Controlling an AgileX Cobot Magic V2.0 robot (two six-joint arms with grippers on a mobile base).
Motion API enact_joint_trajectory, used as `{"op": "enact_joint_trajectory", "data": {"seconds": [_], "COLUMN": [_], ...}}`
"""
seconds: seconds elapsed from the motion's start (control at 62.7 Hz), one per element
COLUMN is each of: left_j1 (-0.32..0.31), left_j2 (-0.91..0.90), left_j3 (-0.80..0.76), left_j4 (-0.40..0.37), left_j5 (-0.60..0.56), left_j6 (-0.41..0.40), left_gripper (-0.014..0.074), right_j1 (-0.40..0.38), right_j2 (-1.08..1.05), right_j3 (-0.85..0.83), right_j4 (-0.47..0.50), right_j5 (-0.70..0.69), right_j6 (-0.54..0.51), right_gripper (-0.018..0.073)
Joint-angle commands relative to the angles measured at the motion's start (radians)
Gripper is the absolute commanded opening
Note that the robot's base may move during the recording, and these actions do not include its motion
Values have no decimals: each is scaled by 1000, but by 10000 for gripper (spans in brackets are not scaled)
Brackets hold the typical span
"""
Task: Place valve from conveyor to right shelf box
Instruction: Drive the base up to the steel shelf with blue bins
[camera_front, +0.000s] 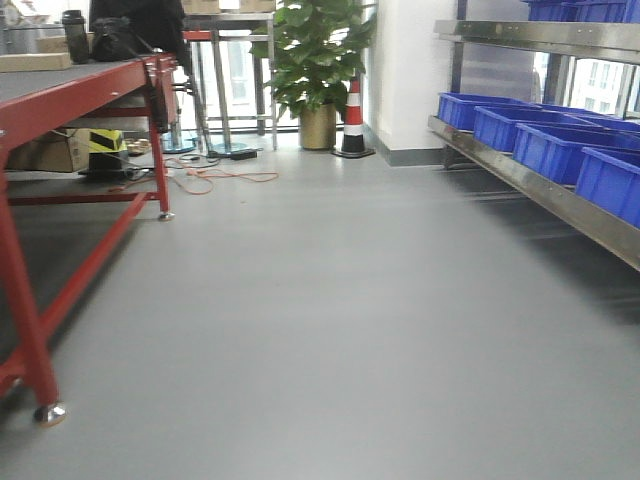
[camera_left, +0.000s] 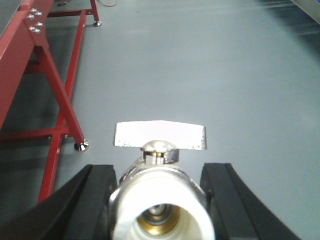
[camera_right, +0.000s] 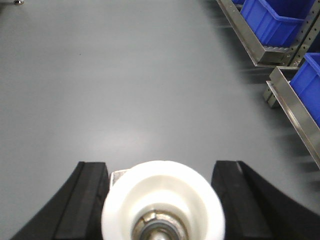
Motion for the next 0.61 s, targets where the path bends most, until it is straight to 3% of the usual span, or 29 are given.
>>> {"op": "enact_joint_trajectory", "data": {"seconds": [0.0,0.59], "left_j1": [-3,-3], "left_j2": [-9,-9], "left_j3": [-6,-6], "left_j4": [-8,-8], "left_j5": [-55,-55], "left_j6": [-1,-1], "left_gripper": [-111,-111], "right_j1": [-3,-3], "right_j2": [-12,-12], "right_j3": [-10,-10], "right_j4": [-4,-4], "right_j5": [-73,-76], "right_j6": [-4,-4], "right_gripper": [-164,-164]}}
